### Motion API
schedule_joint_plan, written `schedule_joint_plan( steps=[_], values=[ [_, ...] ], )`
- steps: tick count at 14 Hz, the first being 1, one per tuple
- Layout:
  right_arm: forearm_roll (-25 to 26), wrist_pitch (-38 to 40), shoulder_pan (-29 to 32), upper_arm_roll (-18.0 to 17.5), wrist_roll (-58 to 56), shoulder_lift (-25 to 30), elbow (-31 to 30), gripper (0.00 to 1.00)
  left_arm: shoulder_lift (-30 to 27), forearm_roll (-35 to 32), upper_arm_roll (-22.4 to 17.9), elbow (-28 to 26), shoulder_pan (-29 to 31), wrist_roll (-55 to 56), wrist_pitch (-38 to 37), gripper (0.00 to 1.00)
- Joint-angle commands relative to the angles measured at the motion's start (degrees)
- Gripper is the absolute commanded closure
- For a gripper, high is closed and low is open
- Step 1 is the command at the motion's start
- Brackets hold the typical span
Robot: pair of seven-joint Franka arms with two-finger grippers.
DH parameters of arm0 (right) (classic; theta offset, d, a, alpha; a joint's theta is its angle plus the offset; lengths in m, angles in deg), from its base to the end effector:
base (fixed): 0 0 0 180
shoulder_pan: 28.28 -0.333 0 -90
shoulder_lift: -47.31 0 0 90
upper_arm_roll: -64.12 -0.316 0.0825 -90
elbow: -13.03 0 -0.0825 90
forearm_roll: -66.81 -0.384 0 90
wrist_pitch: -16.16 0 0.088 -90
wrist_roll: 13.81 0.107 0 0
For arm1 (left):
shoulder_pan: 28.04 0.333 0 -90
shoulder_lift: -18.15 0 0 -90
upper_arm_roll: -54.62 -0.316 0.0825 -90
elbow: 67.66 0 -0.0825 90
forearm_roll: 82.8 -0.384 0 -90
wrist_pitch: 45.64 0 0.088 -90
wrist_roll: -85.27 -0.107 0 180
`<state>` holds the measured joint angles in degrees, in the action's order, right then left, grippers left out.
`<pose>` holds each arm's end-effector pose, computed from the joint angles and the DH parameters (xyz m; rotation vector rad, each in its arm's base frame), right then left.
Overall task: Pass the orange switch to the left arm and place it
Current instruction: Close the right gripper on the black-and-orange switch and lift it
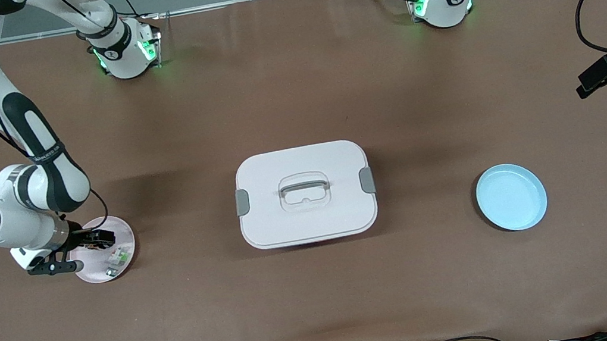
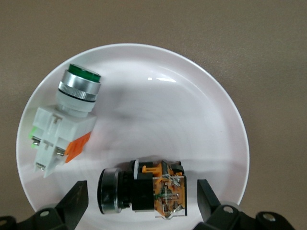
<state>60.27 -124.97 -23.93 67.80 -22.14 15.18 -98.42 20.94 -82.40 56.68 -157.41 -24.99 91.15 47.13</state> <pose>0.6099 -0.0851 0.1867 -3.0981 0.1178 0.0542 0.5734 0.0097 0.6034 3.1270 0.1883 0.0057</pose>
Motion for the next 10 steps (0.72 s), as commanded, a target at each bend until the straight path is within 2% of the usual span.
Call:
schedule_joint_plan(
  steps=[1, 2, 3, 4, 6, 7, 10],
  values=[
    [-0.8, 0.2, 0.5, -0.3, -1.1, -0.8, 1.2, 0.0, 1.0, 0.1, -0.3, 1.6, 0.3, -0.7, -1.1, 0.0],
    [-0.8, 0.3, 0.3, -0.3, -1.2, -0.8, 1.4, 0.0, 1.1, 0.2, -0.5, 1.6, 0.3, -0.7, -1.1, 0.0],
    [-0.7, 0.6, 0.2, -0.3, -1.2, -0.8, 1.5, 0.06, 1.1, 0.2, -0.5, 1.6, 0.3, -0.6, -1.1, 0.0],
    [-0.7, 0.8, 0.1, -0.3, -1.4, -0.8, 1.4, 0.3, 1.1, 0.2, -0.5, 1.6, 0.3, -0.6, -1.1, 0.0],
    [-0.7, 0.9, 0.4, -0.3, -2.4, -0.8, 1.5, 0.97, 1.1, 0.2, -0.5, 1.6, 0.3, -0.7, -1.1, 0.0],
    [-0.8, 0.9, 0.5, -0.3, -2.4, -0.8, 1.4, 1.0, 1.1, 0.2, -0.5, 1.6, 0.3, -0.7, -1.1, 0.0],
    [-0.8, 0.8, 0.6, -0.3, -2.5, -0.9, 1.4, 1.0, 1.1, 0.2, -0.5, 1.6, 0.3, -0.7, -1.1, 0.0]
  ],
)
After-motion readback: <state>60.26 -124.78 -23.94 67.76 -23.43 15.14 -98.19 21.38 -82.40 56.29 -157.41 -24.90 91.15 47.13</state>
